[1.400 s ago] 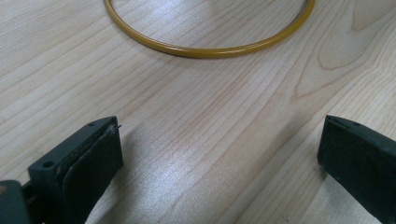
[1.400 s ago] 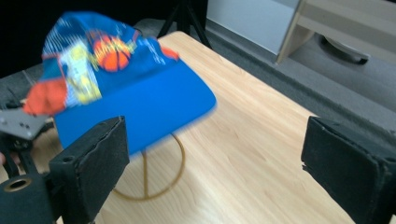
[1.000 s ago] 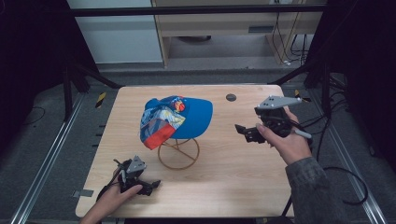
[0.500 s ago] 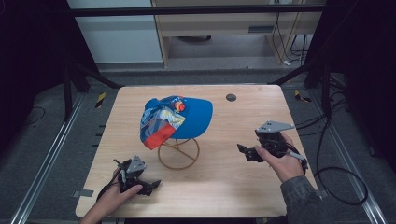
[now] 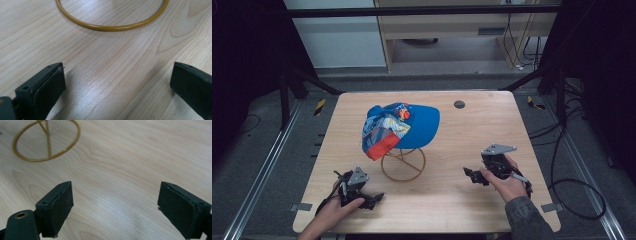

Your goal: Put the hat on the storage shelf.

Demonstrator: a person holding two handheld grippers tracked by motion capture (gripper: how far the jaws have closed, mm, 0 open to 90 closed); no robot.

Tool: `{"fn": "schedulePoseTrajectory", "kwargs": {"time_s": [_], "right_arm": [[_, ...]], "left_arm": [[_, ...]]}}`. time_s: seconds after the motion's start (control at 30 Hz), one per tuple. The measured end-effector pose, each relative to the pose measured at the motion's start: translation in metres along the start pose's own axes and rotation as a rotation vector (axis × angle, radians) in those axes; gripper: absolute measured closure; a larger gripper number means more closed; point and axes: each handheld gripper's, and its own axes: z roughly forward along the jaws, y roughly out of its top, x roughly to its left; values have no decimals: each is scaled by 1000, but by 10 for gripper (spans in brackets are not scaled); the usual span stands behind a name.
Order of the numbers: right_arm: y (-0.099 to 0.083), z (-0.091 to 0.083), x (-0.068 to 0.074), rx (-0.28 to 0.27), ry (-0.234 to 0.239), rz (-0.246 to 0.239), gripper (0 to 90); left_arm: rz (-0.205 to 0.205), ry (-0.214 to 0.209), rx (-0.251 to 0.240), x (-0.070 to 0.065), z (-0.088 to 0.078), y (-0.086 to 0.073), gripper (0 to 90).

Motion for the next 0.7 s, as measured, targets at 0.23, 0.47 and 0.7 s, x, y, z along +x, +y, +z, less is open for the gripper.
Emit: {"fn": "schedulePoseTrajectory", "kwargs": {"time_s": [0.23, 0.47, 0.7], "right_arm": [[-13, 18, -4, 19, -12, 34, 133], [-21, 30, -8, 18, -43, 77, 131], [-26, 36, -9, 11, -56, 102, 119]], "left_arm": [[0, 0, -1, 0, 0, 0, 0], [-1, 1, -2, 0, 0, 0, 0], [-2, 1, -2, 0, 0, 0, 0]]}}
